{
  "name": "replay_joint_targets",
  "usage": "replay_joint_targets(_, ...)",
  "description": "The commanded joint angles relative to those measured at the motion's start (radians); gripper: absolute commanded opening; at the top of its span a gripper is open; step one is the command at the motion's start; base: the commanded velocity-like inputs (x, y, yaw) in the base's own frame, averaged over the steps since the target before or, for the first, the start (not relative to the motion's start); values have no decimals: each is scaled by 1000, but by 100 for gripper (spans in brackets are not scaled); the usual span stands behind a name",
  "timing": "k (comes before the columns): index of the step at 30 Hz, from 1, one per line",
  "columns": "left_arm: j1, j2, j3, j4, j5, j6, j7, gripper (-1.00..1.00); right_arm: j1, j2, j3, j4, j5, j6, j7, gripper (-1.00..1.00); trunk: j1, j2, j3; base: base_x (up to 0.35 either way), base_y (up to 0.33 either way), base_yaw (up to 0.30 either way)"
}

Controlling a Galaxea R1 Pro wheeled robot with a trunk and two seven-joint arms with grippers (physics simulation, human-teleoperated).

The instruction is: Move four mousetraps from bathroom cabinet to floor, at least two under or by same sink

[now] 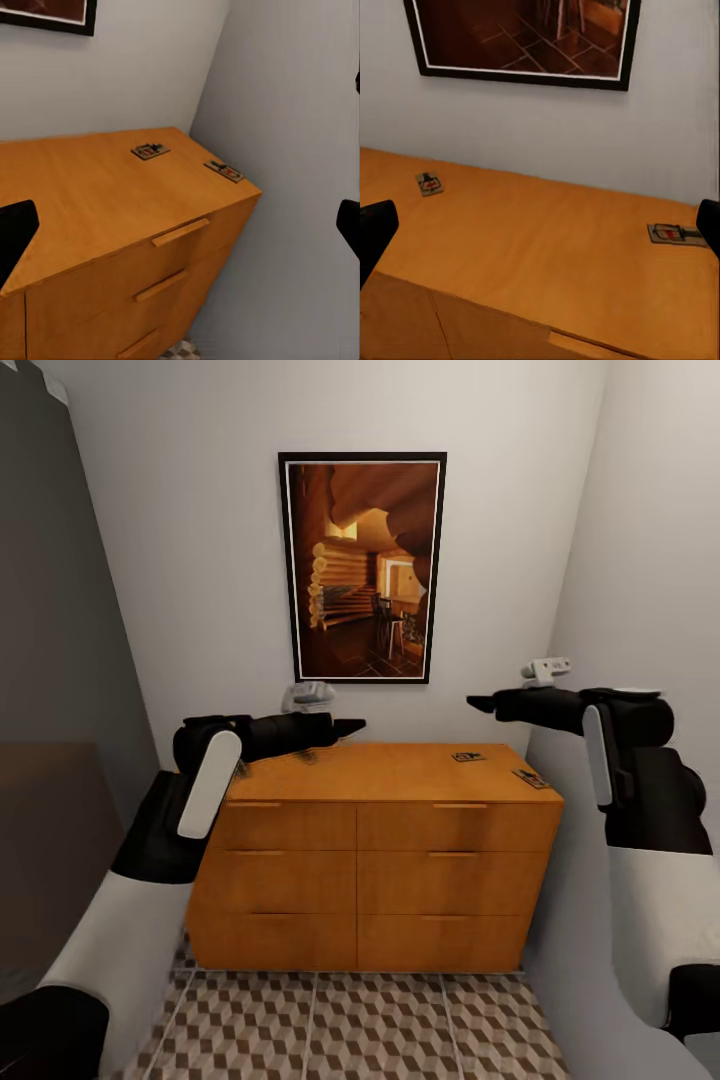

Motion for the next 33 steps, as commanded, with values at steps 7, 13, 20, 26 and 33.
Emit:
replay_joint_targets(7,-65,9,8,3,-11,4,105,100,-1,88,3,1,3,1,-209,100,0,-1,-1,0,0,0)
replay_joint_targets(13,-91,11,6,8,-10,5,252,100,-1,131,26,3,4,1,-329,100,0,-1,-1,0,0,0)
replay_joint_targets(20,-95,11,3,12,-11,4,390,100,0,147,63,4,-1,0,-489,100,0,-1,-1,0,0,0)
replay_joint_targets(26,-91,4,-2,18,-9,2,610,100,1,163,73,22,-3,-1,-556,100,0,-1,-1,0,0,0)
replay_joint_targets(33,-88,-1,-1,39,-6,1,793,100,5,174,74,29,-1,-2,-564,100,0,-1,-1,0,0,0)
